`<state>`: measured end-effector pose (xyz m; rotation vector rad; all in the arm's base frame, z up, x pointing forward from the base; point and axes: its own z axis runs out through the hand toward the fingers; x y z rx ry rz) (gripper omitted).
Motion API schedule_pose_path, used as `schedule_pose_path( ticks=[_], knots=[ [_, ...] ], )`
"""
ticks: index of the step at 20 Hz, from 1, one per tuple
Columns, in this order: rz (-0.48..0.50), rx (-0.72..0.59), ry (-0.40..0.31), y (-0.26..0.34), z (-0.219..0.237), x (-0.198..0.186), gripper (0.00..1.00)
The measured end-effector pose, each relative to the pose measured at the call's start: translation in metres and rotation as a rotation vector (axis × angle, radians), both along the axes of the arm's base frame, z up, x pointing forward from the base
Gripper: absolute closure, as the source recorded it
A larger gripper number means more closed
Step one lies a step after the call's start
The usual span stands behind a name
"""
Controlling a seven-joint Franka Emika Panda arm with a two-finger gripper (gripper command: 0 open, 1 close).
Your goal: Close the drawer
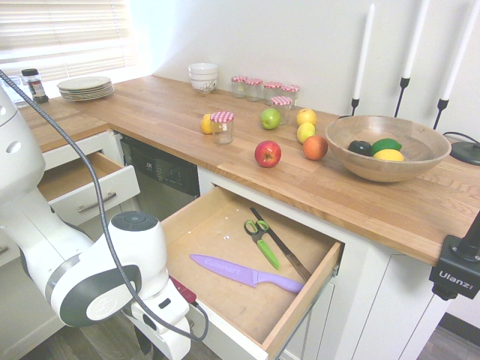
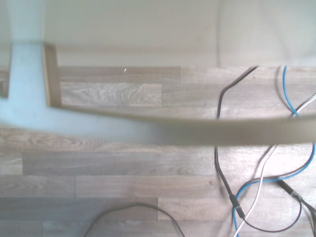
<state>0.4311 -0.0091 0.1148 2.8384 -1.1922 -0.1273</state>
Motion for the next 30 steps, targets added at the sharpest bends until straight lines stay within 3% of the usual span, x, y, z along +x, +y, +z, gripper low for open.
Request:
schedule_pose_path(
  ticks=[4, 8, 14, 30],
  knots=[
    [0.003, -0.001, -0.039, -0.002, -0.003, 0.01, 1.0],
    [0.001, 0.006, -0.123, -0.011, -0.007, 0.026, 1.0],
    [-0.014, 0.036, -0.164, -0.015, -0.011, 0.052, 1.0],
    [-0.012, 0.047, -0.265, 0.001, 0.033, 0.133, 1.0]
  ],
)
